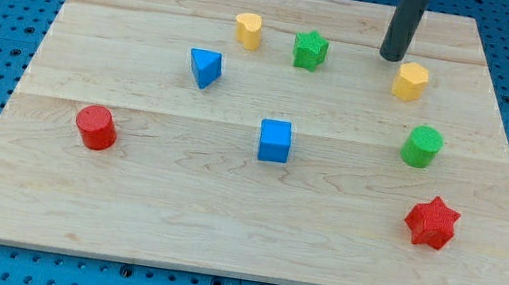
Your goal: Slide the green star towards the left and down a bit
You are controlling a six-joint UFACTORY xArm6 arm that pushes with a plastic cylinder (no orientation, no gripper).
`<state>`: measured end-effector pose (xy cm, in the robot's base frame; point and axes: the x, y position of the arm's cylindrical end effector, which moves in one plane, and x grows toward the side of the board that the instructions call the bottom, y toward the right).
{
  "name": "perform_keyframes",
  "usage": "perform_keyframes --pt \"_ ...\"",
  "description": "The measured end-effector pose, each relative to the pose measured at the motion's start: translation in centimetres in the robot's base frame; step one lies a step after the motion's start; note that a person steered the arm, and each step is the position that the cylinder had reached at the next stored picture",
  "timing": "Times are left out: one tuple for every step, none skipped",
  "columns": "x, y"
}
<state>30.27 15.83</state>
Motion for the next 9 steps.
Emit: perform_keyframes --pt "2.8 -0.2" --pt "4.0 0.3" --pt "2.6 -6.8" --pt "3.5 -14.4" --pt "1.1 -16.0" --pt "-0.5 -21.4" --pt "-2.8 -18.9" --pt "-3.5 -14.2" --pt "-3.3 -10.7"
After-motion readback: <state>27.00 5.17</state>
